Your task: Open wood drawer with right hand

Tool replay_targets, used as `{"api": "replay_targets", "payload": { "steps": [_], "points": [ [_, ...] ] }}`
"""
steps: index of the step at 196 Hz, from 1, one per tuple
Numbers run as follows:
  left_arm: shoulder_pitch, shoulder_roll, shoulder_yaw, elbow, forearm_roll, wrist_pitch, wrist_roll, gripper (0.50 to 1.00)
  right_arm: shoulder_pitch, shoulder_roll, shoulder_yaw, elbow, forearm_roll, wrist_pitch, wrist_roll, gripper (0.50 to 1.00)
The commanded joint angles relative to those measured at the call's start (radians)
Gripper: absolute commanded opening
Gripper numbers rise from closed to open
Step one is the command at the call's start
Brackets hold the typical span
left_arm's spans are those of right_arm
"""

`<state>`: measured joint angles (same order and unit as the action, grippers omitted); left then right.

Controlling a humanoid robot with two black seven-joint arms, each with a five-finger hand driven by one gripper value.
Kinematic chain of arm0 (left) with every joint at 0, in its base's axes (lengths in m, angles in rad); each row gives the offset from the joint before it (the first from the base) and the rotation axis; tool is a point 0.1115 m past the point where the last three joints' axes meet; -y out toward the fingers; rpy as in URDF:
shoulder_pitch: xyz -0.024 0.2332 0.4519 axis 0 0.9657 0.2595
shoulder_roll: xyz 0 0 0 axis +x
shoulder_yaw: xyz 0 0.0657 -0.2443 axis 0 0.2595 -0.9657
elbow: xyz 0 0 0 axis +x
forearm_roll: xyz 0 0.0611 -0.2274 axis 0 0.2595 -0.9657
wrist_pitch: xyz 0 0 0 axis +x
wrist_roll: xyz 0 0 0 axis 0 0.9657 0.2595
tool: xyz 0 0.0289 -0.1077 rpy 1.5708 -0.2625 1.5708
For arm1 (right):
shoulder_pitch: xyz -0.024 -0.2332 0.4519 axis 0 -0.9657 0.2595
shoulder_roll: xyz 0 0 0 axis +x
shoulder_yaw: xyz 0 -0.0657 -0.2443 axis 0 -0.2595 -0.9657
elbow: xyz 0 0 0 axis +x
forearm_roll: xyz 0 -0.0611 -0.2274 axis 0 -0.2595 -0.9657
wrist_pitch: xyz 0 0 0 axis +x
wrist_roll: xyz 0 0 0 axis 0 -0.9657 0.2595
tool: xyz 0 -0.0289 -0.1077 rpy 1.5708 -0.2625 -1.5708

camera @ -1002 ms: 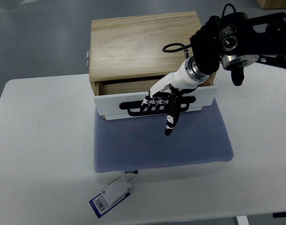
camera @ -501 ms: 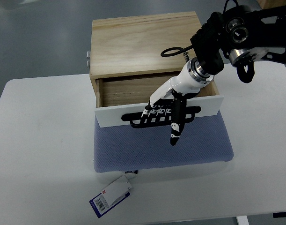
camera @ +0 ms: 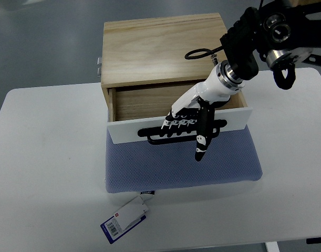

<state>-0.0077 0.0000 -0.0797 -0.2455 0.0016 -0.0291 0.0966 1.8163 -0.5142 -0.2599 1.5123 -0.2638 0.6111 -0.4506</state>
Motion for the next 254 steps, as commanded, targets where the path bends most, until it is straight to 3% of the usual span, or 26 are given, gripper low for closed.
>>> {"api": "replay_targets", "payload": {
  "steps": [1,71,121,122,130,140,141,143,171,197,232,243,253,254],
  "points": [
    [0.0,0.0,0.0,-0.001,0.001,0.0,0.0,1.0,0.005,-0.012,0.01,0.0,0.002,0.0,0.001,0.944],
    [0.0,0.0,0.0,-0.001,0.001,0.0,0.0,1.0,0.08,-0.113,0.145,-0.017,0.032,0.0,0.006,0.944],
    [0.0,0.0,0.0,-0.003,0.001,0.0,0.0,1.0,0.006,-0.216,0.357,-0.192,0.106,0.0,0.024,0.944],
    [0.0,0.0,0.0,-0.003,0.001,0.0,0.0,1.0,-0.055,-0.23,0.432,-0.249,0.116,0.0,0.042,0.944],
    [0.0,0.0,0.0,-0.003,0.001,0.0,0.0,1.0,-0.113,-0.228,0.51,-0.297,0.118,-0.017,0.065,0.944],
    [0.0,0.0,0.0,-0.003,0.001,0.0,0.0,1.0,-0.114,-0.228,0.51,-0.297,0.118,-0.017,0.066,0.944],
    [0.0,0.0,0.0,-0.003,0.001,0.0,0.0,1.0,-0.193,-0.225,0.615,-0.355,0.126,-0.033,0.102,0.944],
    [0.0,0.0,0.0,-0.003,0.001,0.0,0.0,1.0,-0.213,-0.224,0.642,-0.369,0.127,-0.037,0.113,0.944],
    [0.0,0.0,0.0,-0.005,0.001,0.0,0.0,1.0,-0.439,-0.167,0.927,-0.498,0.137,-0.076,0.224,0.944],
    [0.0,0.0,0.0,-0.008,0.001,0.002,0.0,1.0,-0.621,-0.061,1.174,-0.623,0.138,-0.139,0.317,0.944],
    [0.0,0.0,0.0,-0.012,0.001,0.005,0.0,1.0,-0.816,0.134,1.45,-0.814,0.14,-0.206,0.504,0.944],
    [0.0,0.0,0.0,-0.012,0.001,0.006,0.0,1.0,-0.845,0.181,1.513,-0.883,0.14,-0.206,0.533,0.946],
    [0.0,0.0,0.0,-0.012,0.001,0.006,0.0,1.0,-0.845,0.181,1.513,-0.883,0.14,-0.206,0.533,0.946],
    [0.0,0.0,0.0,-0.012,0.001,0.006,0.0,1.0,-0.868,0.222,1.574,-0.943,0.141,-0.206,0.543,0.946]
  ]
}}
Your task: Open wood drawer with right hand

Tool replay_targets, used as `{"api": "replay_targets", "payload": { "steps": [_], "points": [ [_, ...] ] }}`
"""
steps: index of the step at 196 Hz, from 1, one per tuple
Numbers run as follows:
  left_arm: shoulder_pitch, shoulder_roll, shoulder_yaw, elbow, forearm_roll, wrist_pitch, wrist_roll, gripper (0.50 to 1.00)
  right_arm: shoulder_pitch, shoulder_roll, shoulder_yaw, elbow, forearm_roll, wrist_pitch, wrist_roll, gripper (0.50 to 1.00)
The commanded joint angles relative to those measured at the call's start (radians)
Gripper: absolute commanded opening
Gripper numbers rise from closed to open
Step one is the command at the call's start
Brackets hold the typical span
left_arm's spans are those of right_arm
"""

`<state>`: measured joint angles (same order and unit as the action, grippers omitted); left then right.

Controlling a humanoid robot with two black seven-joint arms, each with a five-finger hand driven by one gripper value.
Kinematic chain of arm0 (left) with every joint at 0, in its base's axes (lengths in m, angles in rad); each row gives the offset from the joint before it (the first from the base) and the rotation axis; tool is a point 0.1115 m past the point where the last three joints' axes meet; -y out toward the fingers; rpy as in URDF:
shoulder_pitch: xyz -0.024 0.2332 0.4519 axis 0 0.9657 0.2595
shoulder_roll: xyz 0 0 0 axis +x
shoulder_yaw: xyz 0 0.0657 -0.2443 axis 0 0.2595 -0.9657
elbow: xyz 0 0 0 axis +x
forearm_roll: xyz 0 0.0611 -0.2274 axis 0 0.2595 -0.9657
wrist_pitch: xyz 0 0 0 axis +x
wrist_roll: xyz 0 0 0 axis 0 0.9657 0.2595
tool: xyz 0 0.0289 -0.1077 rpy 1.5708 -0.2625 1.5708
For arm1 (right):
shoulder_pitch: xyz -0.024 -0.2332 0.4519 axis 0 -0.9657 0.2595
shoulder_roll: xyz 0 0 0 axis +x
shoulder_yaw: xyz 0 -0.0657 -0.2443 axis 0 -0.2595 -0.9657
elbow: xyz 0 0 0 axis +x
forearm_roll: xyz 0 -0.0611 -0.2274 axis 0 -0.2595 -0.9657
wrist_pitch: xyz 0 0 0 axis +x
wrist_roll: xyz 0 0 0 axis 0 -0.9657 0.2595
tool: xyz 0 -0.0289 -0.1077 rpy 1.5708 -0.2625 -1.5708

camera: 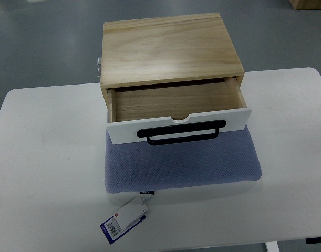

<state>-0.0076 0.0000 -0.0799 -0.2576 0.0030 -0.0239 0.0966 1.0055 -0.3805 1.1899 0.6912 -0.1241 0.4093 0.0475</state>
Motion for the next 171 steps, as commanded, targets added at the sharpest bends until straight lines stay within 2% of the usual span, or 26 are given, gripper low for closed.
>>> {"api": "replay_targets", "payload": {
  "steps": [1,30,72,110,171],
  "points": [
    [0.0,0.0,0.0,0.0,0.0,0.001,0.0,1.0,-0.058,0.089,0.125,-0.122,0.001,-0.004,0.045,0.946],
    [0.0,0.0,0.002,0.0,0.0,0.001,0.0,1.0,-0.128,0.18,0.255,-0.163,0.023,-0.004,0.046,0.946],
    [0.0,0.0,0.002,-0.002,0.002,0.001,0.0,1.0,-0.179,0.238,0.269,-0.165,0.027,-0.003,0.048,0.946],
    [0.0,0.0,0.0,-0.002,0.002,0.001,0.0,1.0,-0.228,0.246,0.27,-0.168,0.029,-0.004,0.048,0.946],
    [0.0,0.0,0.002,-0.002,0.002,0.001,0.0,1.0,-0.229,0.249,0.267,-0.2,0.029,-0.004,0.048,0.946]
  ]
}}
